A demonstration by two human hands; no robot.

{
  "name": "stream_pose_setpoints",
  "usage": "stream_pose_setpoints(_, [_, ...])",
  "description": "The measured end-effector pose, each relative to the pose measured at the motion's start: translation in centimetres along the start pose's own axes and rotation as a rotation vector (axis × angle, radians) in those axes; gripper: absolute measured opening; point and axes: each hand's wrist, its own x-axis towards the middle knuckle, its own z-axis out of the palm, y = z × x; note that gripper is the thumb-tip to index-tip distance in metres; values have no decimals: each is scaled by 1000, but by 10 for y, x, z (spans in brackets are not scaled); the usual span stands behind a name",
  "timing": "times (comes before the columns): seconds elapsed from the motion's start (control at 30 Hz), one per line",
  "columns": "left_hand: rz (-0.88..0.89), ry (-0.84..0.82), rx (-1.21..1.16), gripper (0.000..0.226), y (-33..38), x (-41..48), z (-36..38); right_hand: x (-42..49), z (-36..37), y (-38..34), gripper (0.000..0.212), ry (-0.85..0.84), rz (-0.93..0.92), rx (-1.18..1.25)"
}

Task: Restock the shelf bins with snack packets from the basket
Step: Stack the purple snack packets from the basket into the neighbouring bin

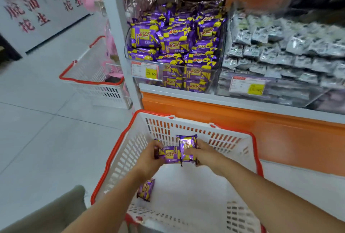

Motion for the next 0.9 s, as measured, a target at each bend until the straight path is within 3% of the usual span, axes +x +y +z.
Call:
stream_pose_setpoints(0.1, [-21, 15, -180, 25, 16, -17, 3, -21, -6, -10, 5, -31, -21, 72])
stream_pose_setpoints(0.4, [-247, -14, -545, 17, 56, -50, -1, -55, -9, -23, 14, -43, -82, 91])
stream_pose_setpoints(0.53, [-241, 107, -481, 12, 52, -56, 0, -62, -7, -27, 20, -71, -115, 100])
stream_pose_setpoints(0.7, [-347, -20, -448, 11, 53, -60, -4, -67, -11, -26, 27, -56, -191, 56])
stream_pose_setpoints(0.9, [-488, 169, -482, 14, 38, -55, -10, -65, -12, -14, 24, 84, -215, -83])
